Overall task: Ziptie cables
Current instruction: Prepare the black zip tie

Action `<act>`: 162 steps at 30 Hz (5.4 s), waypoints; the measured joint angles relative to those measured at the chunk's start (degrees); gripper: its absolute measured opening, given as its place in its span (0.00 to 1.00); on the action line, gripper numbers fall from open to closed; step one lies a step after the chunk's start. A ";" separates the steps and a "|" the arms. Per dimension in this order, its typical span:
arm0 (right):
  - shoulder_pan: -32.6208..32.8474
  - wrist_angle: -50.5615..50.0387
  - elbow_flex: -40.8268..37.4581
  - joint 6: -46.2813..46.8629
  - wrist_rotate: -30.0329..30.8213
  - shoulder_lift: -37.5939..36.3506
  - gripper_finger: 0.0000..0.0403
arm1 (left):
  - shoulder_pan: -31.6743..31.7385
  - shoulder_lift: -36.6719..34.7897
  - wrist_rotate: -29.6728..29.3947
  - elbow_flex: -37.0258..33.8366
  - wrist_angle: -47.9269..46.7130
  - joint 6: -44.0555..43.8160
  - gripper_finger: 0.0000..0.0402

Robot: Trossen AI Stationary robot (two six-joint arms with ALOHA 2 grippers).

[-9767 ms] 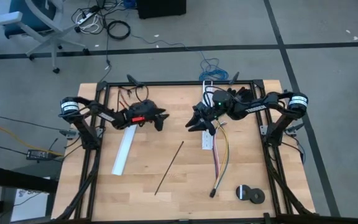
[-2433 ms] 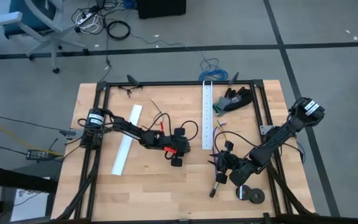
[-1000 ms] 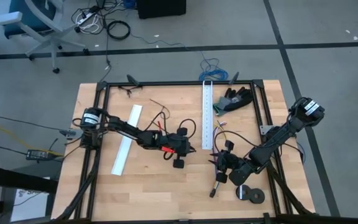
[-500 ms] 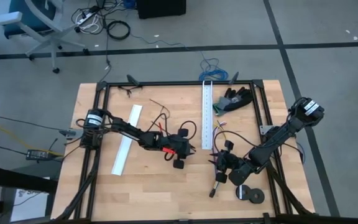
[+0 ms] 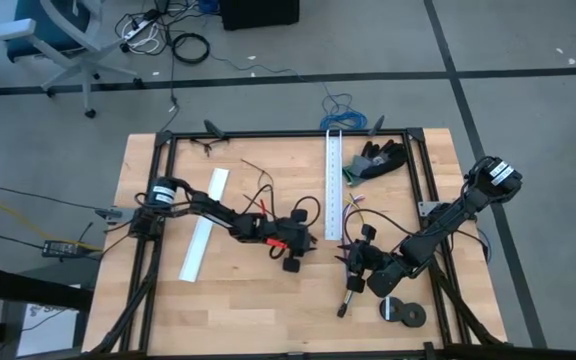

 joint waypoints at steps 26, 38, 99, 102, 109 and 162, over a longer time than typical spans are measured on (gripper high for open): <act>-0.03 -0.01 0.00 -0.07 0.11 0.00 0.28 | -1.35 -7.96 -3.55 0.98 -5.44 0.54 0.00; -2.71 4.04 0.00 -0.04 -0.51 3.57 0.28 | -4.90 -22.47 -14.47 -12.27 -3.37 -1.74 0.00; -7.62 1.88 -0.24 8.77 -8.70 5.74 0.03 | -8.83 -27.21 -16.57 -25.55 3.04 -17.01 0.02; -6.23 8.86 -0.16 4.28 -8.92 4.53 0.03 | -8.83 -27.21 -16.57 -25.55 3.06 -17.13 0.02; -9.50 21.71 -0.02 -10.26 -8.58 7.37 0.03 | -8.83 -27.21 -16.57 -25.54 3.17 -17.81 0.02; -19.27 30.33 0.17 -22.32 -22.29 9.34 0.00 | -9.18 -27.17 -15.03 -25.28 7.91 -16.24 0.04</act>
